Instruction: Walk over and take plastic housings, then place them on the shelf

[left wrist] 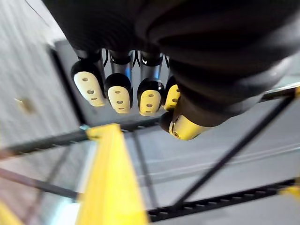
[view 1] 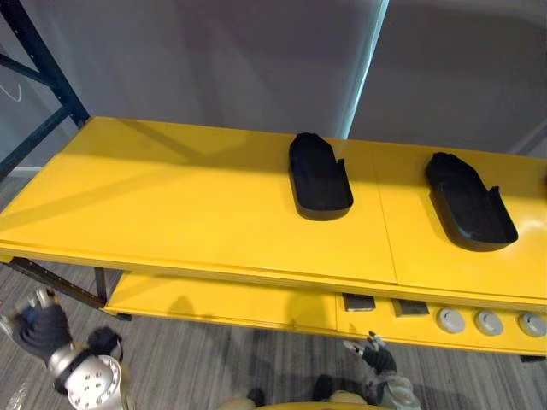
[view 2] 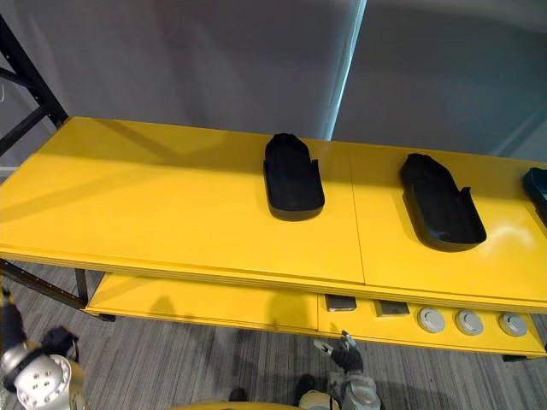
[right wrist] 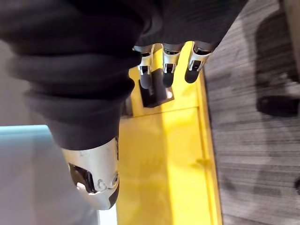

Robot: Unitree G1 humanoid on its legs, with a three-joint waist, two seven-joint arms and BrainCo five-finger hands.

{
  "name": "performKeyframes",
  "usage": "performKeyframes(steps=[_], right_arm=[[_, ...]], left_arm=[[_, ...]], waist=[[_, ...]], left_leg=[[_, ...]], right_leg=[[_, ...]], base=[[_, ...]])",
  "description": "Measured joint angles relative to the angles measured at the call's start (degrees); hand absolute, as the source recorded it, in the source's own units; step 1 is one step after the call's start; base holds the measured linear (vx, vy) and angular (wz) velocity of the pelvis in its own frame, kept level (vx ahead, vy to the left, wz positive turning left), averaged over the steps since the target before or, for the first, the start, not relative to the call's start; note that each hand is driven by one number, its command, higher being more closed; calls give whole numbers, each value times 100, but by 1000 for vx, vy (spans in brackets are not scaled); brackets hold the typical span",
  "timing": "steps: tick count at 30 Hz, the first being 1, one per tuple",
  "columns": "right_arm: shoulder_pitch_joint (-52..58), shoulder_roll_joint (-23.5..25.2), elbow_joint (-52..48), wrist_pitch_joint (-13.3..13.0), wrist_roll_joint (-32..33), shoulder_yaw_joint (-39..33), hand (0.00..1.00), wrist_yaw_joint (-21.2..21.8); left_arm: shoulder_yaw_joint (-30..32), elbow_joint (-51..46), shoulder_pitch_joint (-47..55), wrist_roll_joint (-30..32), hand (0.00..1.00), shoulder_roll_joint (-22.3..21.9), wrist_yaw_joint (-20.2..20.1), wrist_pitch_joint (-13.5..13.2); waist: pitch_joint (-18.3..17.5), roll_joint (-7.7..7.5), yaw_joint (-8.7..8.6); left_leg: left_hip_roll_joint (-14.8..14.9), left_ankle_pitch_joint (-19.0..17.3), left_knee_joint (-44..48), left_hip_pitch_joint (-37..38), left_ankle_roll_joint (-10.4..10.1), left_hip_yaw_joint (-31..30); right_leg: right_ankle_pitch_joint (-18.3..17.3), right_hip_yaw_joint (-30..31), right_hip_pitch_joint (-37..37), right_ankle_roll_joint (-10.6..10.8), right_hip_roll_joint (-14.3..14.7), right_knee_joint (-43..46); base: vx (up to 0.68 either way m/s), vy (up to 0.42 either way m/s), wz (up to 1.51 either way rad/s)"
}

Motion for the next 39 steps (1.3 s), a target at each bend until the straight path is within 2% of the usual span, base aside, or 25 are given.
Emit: performKeyframes(steps=[4, 6, 8, 10, 13, 15, 21, 25, 28, 32, 34, 36, 37, 39], right_arm=[[-11, 9, -5, 26, -6, 46, 0, 6], [0, 2, 4, 33, -40, -13, 0, 4], [-9, -7, 27, 32, -51, -77, 0, -2], [-39, -13, 139, 29, -53, -150, 0, -6], [-138, -73, 466, 30, -53, -236, 0, -24], [-179, -107, 571, 33, -54, -277, 0, -26], [-237, -139, 749, 36, -55, -357, 0, -137], [-293, -151, 745, 34, -105, -460, 0, -142], [-359, -141, 647, 35, -189, -427, 0, -163], [-392, -154, 311, 35, -234, -404, 0, -204], [-367, -156, 36, 30, -301, -392, 0, -251], [-270, -119, -240, 29, -378, -395, 0, -254], [-283, -87, -310, 37, -435, -386, 0, -255], [-335, -13, -517, 77, -462, -356, 0, -275]], left_arm=[[-431, 1718, -2, -184, 0, -86, -678, 196], [-1065, 2497, -32, -176, 0, -86, -1058, 229], [-1386, 2834, -143, -161, 0, -100, -1237, 235], [-1653, 3185, -338, -42, 0, -48, -1387, 227], [-1947, 3471, -512, 195, 0, 109, -1412, 212], [-2071, 3529, -552, 306, 0, 201, -1413, 207], [-2435, 3587, -696, 415, 0, 453, -1421, 189], [-2646, 3586, -777, 415, 0, 492, -1428, 185], [-2647, 3565, -895, 408, 0, 508, -1418, 184], [-2622, 3381, -893, 402, 0, 469, -1397, 184], [-2622, 3099, -915, 402, 0, 434, -1385, 173], [-2598, 2919, -959, 404, 0, 422, -1372, 130], [-2501, 2828, -922, 404, 0, 413, -1364, 92], [-2383, 2747, -888, 401, 0, 456, -1280, 81]], waist=[[-62, -1, 32], [-81, 3, 23], [-74, 14, 22], [-74, 31, 21], [-86, 128, -44], [-85, 171, -115], [-80, 216, -194], [25, 256, -271], [220, 218, -246], [282, 160, -237], [297, 142, -272], [376, 92, -272], [386, 61, -244], [431, -2, -236]], left_leg=[[61, -108, 167, 5, -18, 160], [102, -122, 180, 35, -63, 264], [115, -127, 169, 70, -88, 281], [147, -130, 152, 100, -254, 330], [189, -116, 52, 151, -280, 379], [182, -63, -26, 168, -366, 388], [200, -61, -28, 171, -364, 417], [216, -65, 10, 173, -363, 441], [287, -243, 409, 14, -441, 580], [294, -496, 1046, -238, -397, 252], [313, -785, 1341, -415, -250, 288], [354, -930, 1664, -530, -177, 547], [388, -1033, 1835, -613, -96, 868], [439, -1103, 2066, -811, -18, 1318]], right_leg=[[-207, 64, -89, 8, -26, 295], [-211, 77, -84, 8, 14, 246], [-208, 94, -82, 7, 40, 215], [-178, 142, -34, -1, 90, 104], [-39, 211, 50, -12, 192, -167], [56, 231, 95, -9, 215, -334], [321, 360, 230, -33, 334, -761], [287, 413, 167, -47, 335, -613], [70, 657, -147, -113, 343, -74], [-110, 1058, -554, -100, 418, 433], [-111, 1338, -844, -82, 531, 626], [46, 1639, -977, -71, 647, 630], [232, 1979, -1089, -49, 774, 543], [444, 2256, -1186, -56, 847, -7]], base=[[71, -12, -10], [94, -13, -8], [84, -17, -8], [48, -24, -13], [22, -17, -14], [5, -12, -12], [-24, -8, -11], [-65, -4, -5], [-113, -36, -33], [-89, -52, -52], [-100, 13, -69], [-121, 70, -91], [-146, 109, -140], [-186, 142, -166]])
